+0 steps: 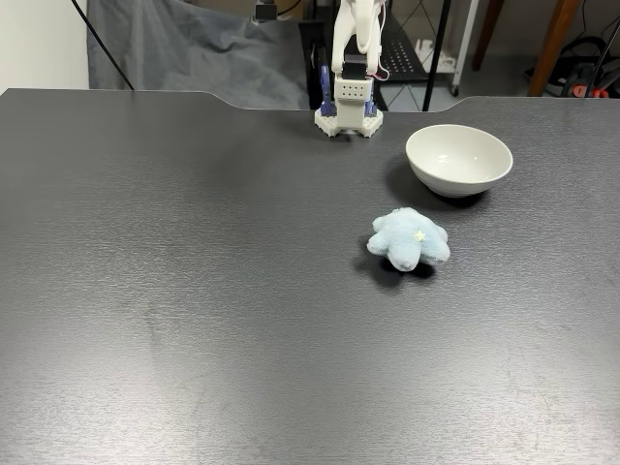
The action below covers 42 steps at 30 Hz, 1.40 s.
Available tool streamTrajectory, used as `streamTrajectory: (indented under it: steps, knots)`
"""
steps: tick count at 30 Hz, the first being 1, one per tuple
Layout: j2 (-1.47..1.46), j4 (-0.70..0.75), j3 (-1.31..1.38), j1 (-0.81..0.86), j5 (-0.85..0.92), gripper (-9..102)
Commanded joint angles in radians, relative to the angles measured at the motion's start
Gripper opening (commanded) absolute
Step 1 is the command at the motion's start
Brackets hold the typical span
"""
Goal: Grasp a skyblue doll and put it in the white bowl.
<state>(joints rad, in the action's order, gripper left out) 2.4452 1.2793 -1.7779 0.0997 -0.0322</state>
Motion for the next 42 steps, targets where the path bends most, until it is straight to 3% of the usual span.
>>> streamTrajectory:
  steps: [1,9,20,27,37,42]
  knots:
    - [-0.020,0.138,0.078,0.081,0.009,0]
    - [-0.364,0.149,0.080,0.291,0.020,0]
    - [-0.709,0.146,0.190,0.202,0.534,0]
    - [-0.741,0.143,0.193,0.196,0.618,0]
    - [-0.781,0.072,0.385,-0.179,0.681,0]
    - [-0.781,0.071,0.388,-0.264,0.719,0]
